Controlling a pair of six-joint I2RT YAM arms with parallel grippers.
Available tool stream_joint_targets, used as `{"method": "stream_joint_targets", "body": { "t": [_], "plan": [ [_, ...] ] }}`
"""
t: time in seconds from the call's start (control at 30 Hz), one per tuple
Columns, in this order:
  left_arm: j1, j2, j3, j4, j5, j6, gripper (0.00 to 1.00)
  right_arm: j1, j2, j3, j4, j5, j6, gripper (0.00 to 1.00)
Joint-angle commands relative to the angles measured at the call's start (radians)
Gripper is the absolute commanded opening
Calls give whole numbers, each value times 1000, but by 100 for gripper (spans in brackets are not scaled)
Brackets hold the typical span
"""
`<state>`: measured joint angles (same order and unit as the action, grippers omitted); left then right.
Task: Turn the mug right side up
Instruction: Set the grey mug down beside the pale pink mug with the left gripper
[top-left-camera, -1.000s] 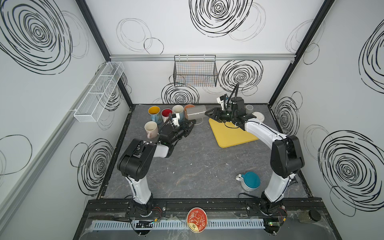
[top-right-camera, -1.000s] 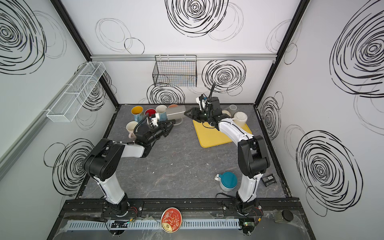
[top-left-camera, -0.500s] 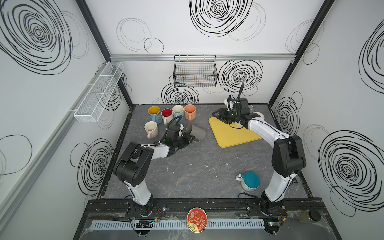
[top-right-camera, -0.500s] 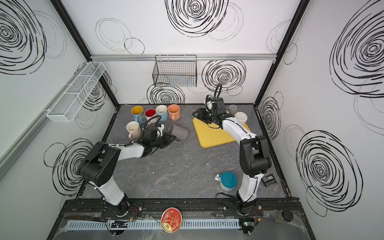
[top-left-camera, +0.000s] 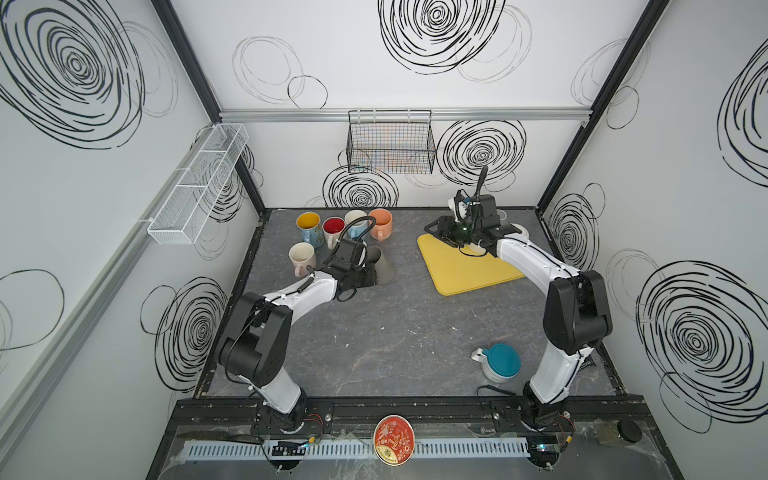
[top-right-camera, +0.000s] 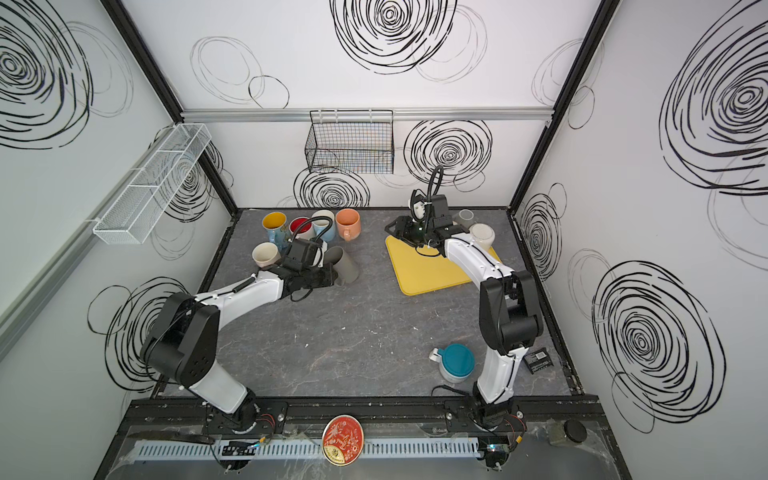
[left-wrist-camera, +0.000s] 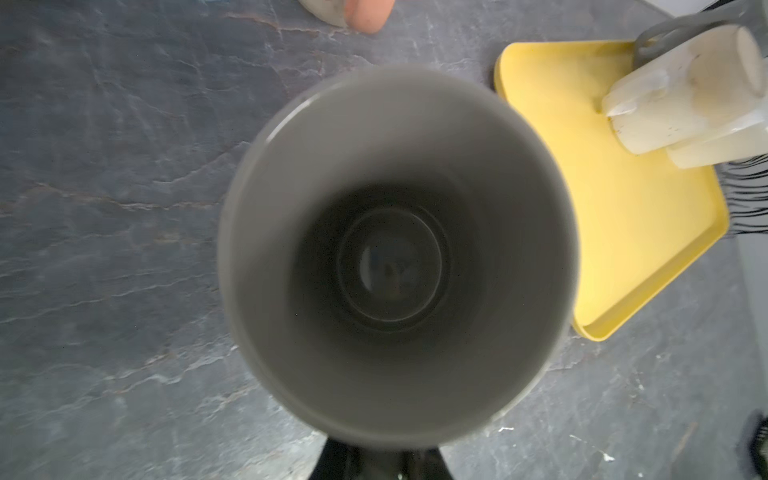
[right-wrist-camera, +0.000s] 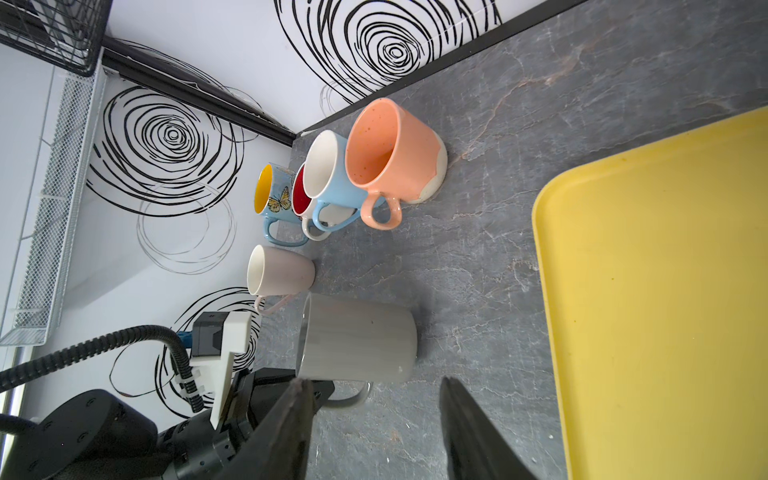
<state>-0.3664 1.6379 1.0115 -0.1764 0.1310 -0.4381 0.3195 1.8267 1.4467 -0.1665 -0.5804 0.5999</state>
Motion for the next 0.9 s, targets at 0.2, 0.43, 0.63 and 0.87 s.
{"method": "stream_joint_targets", "body": {
  "t": [0.2, 0.43, 0.63, 0.87],
  "plan": [
    [57, -39, 127, -179, -268, 190, 0, 19, 23, 106, -150, 84, -102, 54],
    [152, -41, 106, -149, -276, 201, 0, 33, 40, 140, -200, 110, -131, 54],
    [199, -8, 117, -129, -258, 267, 0, 40, 52, 174, -239, 141, -151, 54],
    [264, 29, 130, -105, -226, 299, 0, 51, 81, 231, -304, 175, -183, 54]
  ]
}}
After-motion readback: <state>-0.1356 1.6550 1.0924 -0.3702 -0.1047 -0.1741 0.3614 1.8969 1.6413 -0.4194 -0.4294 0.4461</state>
